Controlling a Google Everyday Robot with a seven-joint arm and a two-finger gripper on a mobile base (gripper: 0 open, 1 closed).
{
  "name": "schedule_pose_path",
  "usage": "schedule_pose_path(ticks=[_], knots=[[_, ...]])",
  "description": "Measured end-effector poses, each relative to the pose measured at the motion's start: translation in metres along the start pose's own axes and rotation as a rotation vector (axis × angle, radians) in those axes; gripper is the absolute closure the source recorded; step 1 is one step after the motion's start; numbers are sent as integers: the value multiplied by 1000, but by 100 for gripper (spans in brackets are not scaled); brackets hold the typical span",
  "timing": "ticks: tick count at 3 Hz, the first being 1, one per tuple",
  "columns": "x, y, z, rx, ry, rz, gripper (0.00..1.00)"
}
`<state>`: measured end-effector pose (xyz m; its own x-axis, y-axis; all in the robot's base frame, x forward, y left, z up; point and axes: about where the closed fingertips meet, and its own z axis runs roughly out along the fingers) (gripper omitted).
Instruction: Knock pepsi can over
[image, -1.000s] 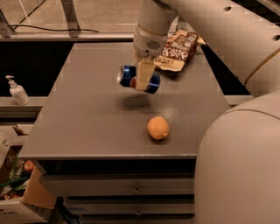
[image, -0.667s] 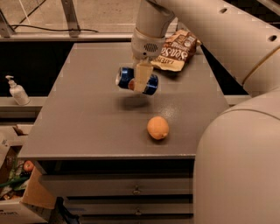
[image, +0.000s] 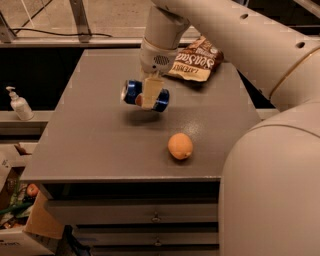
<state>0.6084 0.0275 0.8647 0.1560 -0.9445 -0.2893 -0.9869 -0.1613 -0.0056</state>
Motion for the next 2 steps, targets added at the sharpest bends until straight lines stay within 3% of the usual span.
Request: schedule_pose_path(ticks=[1, 2], knots=[[-6, 0, 2, -2, -20, 0, 13], [-11, 2, 5, -8, -37, -2, 0]])
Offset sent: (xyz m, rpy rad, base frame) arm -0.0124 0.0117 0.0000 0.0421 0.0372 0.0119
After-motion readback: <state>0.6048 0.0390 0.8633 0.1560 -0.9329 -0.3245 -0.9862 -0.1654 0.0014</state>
